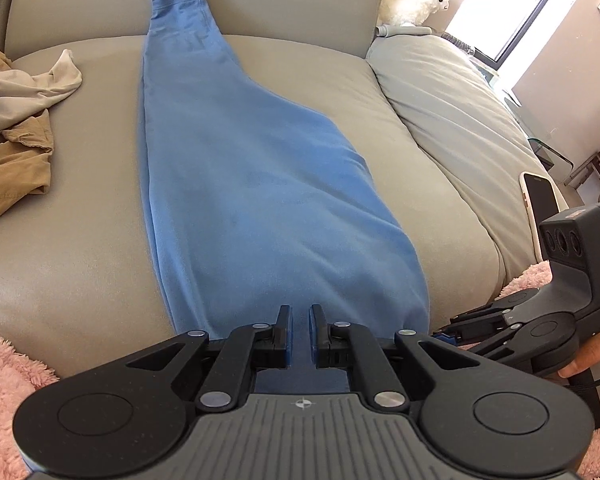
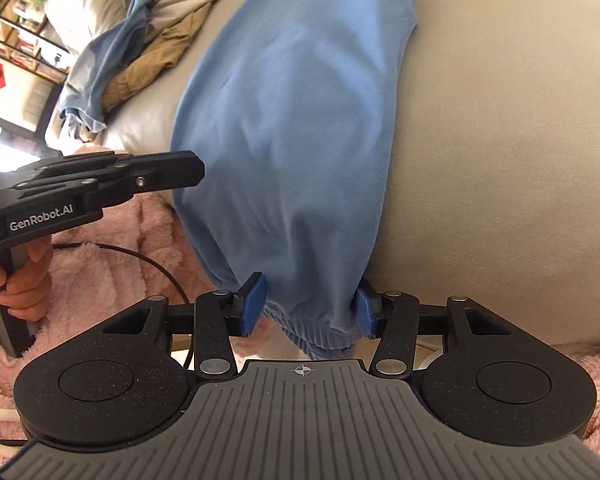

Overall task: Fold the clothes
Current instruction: 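Pinch the cuffs with both grippers and lift them toward the waistband, then lay the cuffs down over the trousers and open both grippers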

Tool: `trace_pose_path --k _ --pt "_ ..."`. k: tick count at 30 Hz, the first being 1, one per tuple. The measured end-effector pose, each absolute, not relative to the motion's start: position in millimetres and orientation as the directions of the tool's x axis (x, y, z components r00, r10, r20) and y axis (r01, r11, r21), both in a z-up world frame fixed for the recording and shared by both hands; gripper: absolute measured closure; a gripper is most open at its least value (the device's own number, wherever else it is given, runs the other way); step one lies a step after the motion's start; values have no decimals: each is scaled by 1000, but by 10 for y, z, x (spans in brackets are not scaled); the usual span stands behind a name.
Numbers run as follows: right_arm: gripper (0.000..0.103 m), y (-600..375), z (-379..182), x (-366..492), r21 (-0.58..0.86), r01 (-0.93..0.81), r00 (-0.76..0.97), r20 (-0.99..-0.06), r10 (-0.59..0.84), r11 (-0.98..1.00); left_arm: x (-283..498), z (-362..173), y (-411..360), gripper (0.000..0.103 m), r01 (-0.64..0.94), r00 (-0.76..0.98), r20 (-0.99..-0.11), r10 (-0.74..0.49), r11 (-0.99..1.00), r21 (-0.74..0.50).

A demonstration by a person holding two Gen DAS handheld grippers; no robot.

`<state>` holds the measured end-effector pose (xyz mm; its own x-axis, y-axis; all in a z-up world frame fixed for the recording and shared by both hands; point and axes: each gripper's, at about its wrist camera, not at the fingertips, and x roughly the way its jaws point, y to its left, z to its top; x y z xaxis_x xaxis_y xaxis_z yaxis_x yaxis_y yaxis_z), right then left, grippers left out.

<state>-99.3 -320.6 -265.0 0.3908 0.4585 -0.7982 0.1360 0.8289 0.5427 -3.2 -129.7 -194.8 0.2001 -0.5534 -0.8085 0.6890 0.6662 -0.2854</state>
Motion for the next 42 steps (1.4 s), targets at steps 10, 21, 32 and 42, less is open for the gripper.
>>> trace_pose_path --k 10,21,32,42 --pt "63 -3287 -2673 -1018 574 180 425 -778 463 799 5 -2092 -1394 96 696 130 -859 -496 662 -277" --pt "94 -2969 -2365 -1033 388 32 424 -840 339 921 -15 -2069 -1391 95 706 157 -868 -472 668 -235" --pt "97 -3151 -1895 -1147 561 80 512 -732 449 824 5 -2007 -1454 97 738 150 -873 -465 640 -214" --pt "98 -3343 -1410 -631 725 70 636 -561 529 685 576 -941 -1069 93 713 383 -730 -566 684 -156"
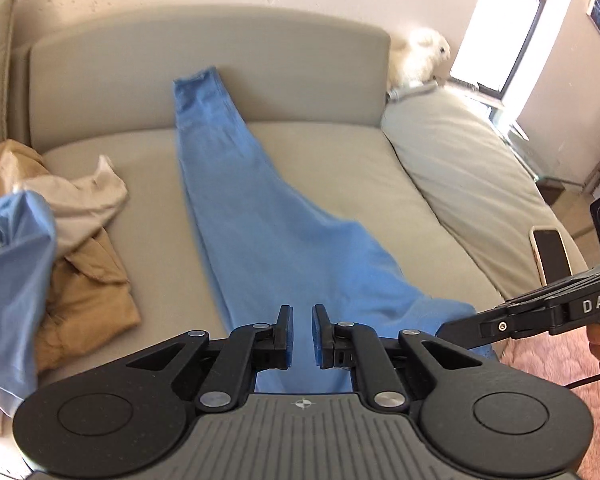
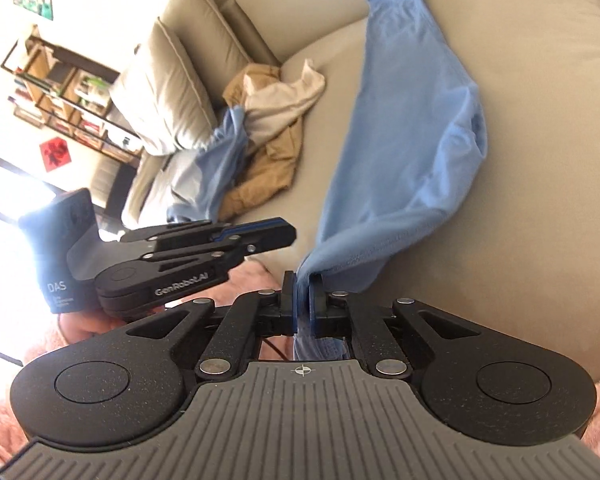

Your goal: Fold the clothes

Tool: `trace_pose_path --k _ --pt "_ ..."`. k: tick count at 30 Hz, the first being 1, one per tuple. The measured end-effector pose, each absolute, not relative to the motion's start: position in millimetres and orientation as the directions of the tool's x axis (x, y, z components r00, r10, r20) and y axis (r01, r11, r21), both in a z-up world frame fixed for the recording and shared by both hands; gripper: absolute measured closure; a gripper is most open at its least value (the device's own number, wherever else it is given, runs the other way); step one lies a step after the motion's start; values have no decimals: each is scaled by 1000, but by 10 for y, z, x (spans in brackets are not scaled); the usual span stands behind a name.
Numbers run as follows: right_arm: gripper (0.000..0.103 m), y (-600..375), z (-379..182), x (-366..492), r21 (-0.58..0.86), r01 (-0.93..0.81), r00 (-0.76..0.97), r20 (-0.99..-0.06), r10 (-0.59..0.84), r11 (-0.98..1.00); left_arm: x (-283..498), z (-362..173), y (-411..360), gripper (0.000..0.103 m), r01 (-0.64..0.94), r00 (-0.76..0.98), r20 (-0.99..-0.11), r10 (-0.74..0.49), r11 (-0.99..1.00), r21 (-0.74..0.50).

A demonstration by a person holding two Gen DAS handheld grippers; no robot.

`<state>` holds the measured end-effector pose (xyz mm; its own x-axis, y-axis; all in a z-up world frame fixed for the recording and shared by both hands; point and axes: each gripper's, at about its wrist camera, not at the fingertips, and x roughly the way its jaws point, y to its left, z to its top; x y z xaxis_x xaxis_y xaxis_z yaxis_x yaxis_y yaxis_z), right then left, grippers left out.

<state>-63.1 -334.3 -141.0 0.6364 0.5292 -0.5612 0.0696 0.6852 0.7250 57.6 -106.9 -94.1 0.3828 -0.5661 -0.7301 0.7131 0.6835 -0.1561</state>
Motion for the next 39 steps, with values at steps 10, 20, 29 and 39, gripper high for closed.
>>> trace_pose_path --k 10,20,29,39 --pt "37 -3730 -1403 601 732 319 775 -567 280 602 950 -1048 -938 92 588 469 -711 -524 786 -192" --pt "52 -3712 -1423 210 394 197 705 -693 150 898 924 -1499 -1144 74 612 447 -722 -528 770 -183" --pt "60 -3575 -1766 -277 190 20 690 -713 124 982 665 -1668 -1023 59 662 403 -775 -486 740 -120" --pt "59 -3627 -1852 -278 115 -24 683 -723 100 993 720 -1907 -1212 78 699 313 -836 -450 705 -117"
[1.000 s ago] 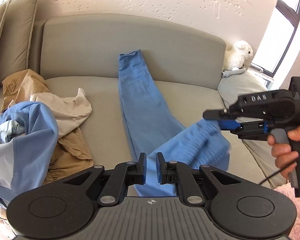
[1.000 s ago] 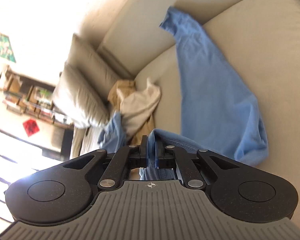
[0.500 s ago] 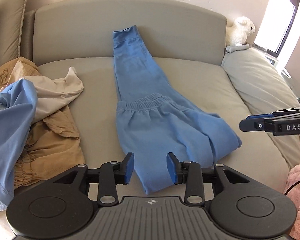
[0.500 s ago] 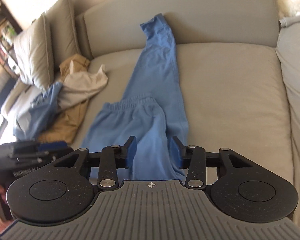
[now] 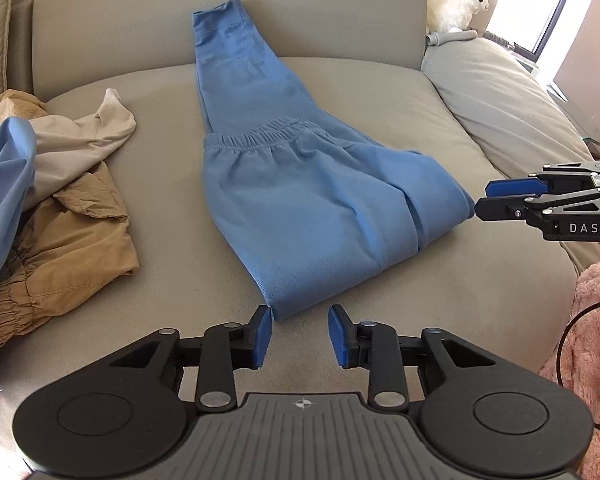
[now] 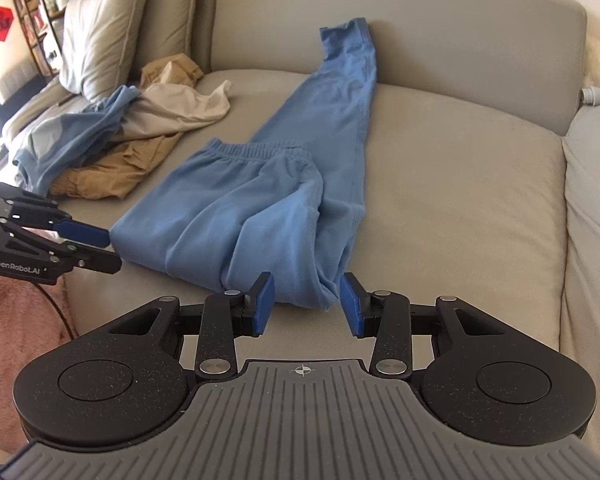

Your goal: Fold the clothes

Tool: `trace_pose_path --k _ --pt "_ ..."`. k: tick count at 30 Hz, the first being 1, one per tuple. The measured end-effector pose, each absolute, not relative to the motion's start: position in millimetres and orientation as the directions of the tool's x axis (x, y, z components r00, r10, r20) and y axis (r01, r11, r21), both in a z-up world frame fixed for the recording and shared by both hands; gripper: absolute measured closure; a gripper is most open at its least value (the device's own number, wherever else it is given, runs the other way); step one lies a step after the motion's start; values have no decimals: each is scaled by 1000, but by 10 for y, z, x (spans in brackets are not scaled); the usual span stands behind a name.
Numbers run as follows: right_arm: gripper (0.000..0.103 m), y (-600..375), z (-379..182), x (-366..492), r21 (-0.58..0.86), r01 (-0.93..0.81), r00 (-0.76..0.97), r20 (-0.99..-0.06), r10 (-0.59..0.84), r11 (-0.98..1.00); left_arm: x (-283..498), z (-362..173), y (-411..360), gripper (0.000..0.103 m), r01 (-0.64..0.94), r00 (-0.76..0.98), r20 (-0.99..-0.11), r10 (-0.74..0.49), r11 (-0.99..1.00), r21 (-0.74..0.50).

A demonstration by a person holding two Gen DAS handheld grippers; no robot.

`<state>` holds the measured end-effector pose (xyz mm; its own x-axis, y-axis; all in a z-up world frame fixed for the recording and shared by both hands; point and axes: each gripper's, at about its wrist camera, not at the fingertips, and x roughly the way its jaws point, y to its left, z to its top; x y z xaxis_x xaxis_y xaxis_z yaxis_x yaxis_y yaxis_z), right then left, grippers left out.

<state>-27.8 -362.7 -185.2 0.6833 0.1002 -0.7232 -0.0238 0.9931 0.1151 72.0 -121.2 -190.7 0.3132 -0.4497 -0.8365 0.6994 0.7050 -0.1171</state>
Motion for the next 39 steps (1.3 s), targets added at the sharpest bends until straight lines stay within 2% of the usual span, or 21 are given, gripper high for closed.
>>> trace_pose_path --k 8,9,10,12,13,19,21,24,26,27,28,30,33,36,39 --pt "62 -3432 -1961 -51 -59 -233 631 -769 105 971 721 -1961 -1371 79 747 339 -840 -424 664 -33" --pt "65 -3410 -1978 -13 -69 -252 618 -779 106 965 720 -1988 -1399 79 759 336 -845 -417 651 -19" --pt "76 -3388 -1995 24 -79 -271 605 -789 106 959 725 -1998 -1413 82 763 333 -847 -414 646 -15" --pt "86 -3356 -2000 81 -90 -284 588 -803 99 954 731 -1979 -1415 95 772 342 -838 -424 636 -7" --pt "90 -3350 -1978 95 -85 -275 584 -806 96 958 733 -1959 -1410 97 775 349 -831 -434 632 -4" --pt "98 -3318 -1652 -48 -136 -186 651 -759 18 973 739 -1625 -1277 97 815 384 -788 -481 578 45" --pt "98 -3415 -1708 -39 -85 -164 606 -795 33 983 806 -1695 -1291 97 838 328 -823 -464 545 27" --pt "96 -3435 -1987 21 -47 -164 486 -873 39 985 829 -1989 -1407 94 866 280 -886 -369 496 67" --pt "94 -3416 -2049 0 -48 -166 483 -875 39 985 807 -2036 -1412 85 860 287 -891 -351 504 78" --pt "91 -3416 -2021 -39 -46 -161 499 -866 41 986 815 -1981 -1357 77 843 290 -887 -359 535 60" --pt "85 -3426 -1986 -71 -40 -152 508 -861 44 988 824 -1927 -1299 64 827 294 -882 -369 561 41" --pt "78 -3472 -1862 -173 -23 -132 521 -852 49 991 852 -1806 -1122 57 798 299 -856 -422 602 -18" --pt "77 -3532 -1659 -260 20 -111 583 -808 82 994 971 -1677 -920 56 711 315 -805 -502 687 -150" --pt "77 -3536 -1531 -144 66 -82 630 -770 103 994 1071 -1613 -953 57 625 402 -758 -514 759 -183" --pt "68 -3451 -1489 99 77 -81 647 -754 111 994 1110 -1608 -1142 57 620 445 -740 -505 770 -152"
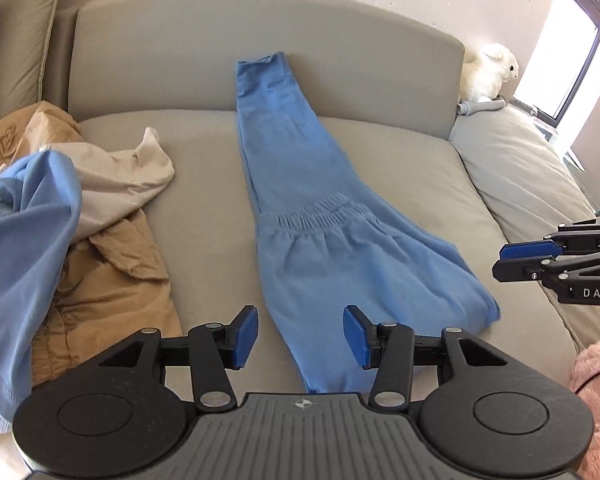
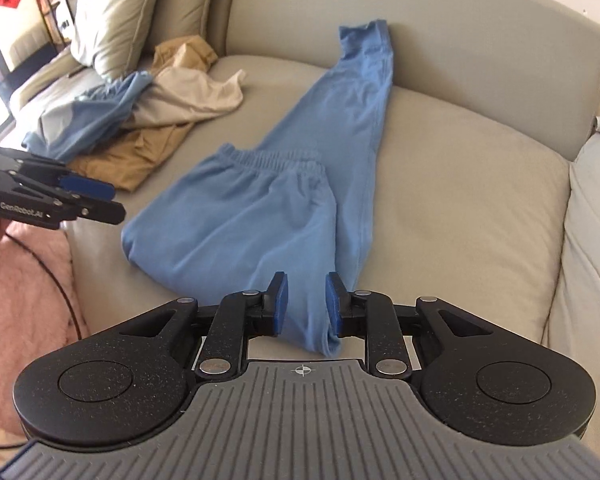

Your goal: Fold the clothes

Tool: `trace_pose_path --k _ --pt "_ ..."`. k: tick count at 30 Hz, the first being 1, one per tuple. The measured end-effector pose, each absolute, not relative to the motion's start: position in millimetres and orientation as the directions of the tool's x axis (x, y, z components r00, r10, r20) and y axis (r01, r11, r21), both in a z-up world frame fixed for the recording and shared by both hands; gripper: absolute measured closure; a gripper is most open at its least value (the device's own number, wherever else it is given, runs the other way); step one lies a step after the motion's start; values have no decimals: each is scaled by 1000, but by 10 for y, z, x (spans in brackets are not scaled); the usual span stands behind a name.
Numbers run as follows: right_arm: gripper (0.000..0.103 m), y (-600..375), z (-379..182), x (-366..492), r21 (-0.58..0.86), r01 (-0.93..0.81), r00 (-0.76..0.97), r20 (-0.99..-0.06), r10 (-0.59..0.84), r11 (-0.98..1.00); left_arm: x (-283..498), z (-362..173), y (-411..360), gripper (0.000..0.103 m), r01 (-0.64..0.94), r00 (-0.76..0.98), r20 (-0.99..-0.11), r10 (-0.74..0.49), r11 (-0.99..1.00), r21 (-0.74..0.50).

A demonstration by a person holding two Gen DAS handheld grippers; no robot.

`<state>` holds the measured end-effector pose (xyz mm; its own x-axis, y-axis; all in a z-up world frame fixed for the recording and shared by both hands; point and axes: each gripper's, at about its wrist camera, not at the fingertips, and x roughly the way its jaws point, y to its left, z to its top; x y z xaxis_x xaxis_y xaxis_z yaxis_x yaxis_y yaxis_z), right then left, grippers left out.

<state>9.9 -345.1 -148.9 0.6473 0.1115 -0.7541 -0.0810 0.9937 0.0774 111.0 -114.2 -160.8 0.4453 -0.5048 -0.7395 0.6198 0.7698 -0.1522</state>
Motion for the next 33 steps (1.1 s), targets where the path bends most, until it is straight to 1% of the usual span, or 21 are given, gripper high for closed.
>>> trace_pose_path --k 1,2,9,11,12,14,18,21,22,23,25,26,27,29,33 --pt "60 -3420 -1484 175 82 -82 650 -751 115 993 1144 -1620 -1211 57 622 451 -736 -505 769 -146" --pt "57 -3387 -1496 253 88 -81 649 -752 120 993 1179 -1639 -1252 58 625 452 -737 -503 768 -141" --pt "56 -3317 -1756 853 99 -24 627 -773 92 995 1454 -1869 -1573 60 642 465 -745 -478 762 -88" --pt "50 -3349 -1847 1022 105 -13 623 -777 91 994 1539 -1974 -1635 62 648 459 -757 -465 758 -73" --pt "45 -3370 -1890 1106 108 -7 624 -777 89 994 1584 -2041 -1652 65 649 448 -766 -462 757 -76" --pt "45 -3406 -1985 1256 115 6 625 -776 86 993 1645 -2141 -1677 66 652 432 -777 -457 754 -81" --pt "45 -3435 -2159 1525 132 -15 616 -779 113 991 1746 -2298 -1776 64 683 428 -778 -459 728 -54" --pt "45 -3410 -2301 1653 126 -31 584 -803 120 992 1897 -2328 -1819 63 681 402 -787 -467 727 -84" --pt "47 -3402 -2348 1696 124 -36 573 -810 122 992 1926 -2333 -1815 63 679 397 -788 -471 728 -94" --pt "53 -3397 -2385 1731 125 -40 564 -816 126 991 1936 -2329 -1808 63 678 394 -786 -475 728 -101" --pt "70 -3405 -2357 1709 144 -40 567 -812 141 989 1914 -2298 -1774 64 680 396 -780 -485 726 -106" --pt "84 -3398 -2331 1683 148 -48 575 -805 148 988 1887 -2274 -1761 64 680 402 -774 -489 725 -104" --pt "89 -3390 -2289 1642 146 -49 589 -795 146 988 1862 -2251 -1749 64 680 408 -769 -492 726 -103" --pt "91 -3379 -2205 1569 143 -50 620 -771 143 988 1834 -2211 -1726 64 674 420 -758 -499 731 -107" --pt "91 -3466 -1928 1428 167 -23 724 -677 131 986 1793 -2038 -1667 64 652 469 -714 -519 749 -116"
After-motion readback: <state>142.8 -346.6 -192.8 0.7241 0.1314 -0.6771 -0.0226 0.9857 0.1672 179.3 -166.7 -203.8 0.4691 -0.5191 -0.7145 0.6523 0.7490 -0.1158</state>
